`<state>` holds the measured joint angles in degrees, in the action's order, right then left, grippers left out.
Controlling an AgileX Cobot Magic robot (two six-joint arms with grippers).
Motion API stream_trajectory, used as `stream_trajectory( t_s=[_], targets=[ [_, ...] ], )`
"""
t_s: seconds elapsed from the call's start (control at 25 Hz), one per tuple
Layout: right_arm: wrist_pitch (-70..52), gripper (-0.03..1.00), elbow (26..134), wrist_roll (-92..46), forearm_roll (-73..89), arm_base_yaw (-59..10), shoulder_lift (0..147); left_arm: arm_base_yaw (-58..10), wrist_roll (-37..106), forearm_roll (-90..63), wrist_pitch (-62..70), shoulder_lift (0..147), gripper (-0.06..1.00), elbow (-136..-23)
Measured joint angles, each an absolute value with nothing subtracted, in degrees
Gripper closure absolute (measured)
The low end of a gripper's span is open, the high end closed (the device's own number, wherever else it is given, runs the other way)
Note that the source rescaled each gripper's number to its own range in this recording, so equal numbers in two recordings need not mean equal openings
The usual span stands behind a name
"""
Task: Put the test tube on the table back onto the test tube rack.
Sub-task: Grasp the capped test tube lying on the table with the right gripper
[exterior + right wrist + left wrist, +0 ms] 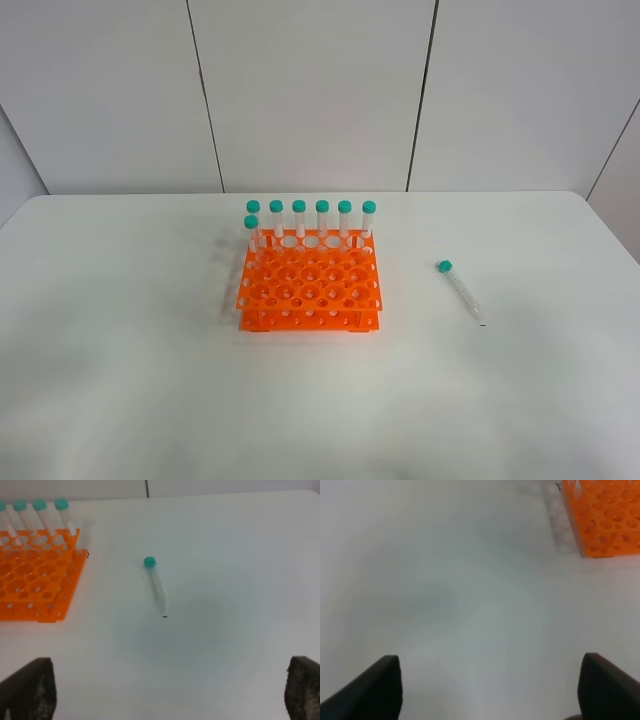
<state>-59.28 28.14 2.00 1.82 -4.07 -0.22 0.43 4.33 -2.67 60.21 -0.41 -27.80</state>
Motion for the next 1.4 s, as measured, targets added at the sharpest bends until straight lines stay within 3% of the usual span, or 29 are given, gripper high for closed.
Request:
stream_trajectory(
  t_s=[0.68, 1.4],
  targets=[
    [-59.2, -0.03, 31.8, 2.0, 1.8, -4.1, 4.5, 0.4, 4.3, -2.7, 60.2, -0.4, -0.06, -27.8],
    [-58.8, -0.03, 57.8, 0.3, 1.7, -4.1, 70.6, 0.4, 4.3, -2.7, 60.2, -0.4, -0.06, -27.8]
  ],
)
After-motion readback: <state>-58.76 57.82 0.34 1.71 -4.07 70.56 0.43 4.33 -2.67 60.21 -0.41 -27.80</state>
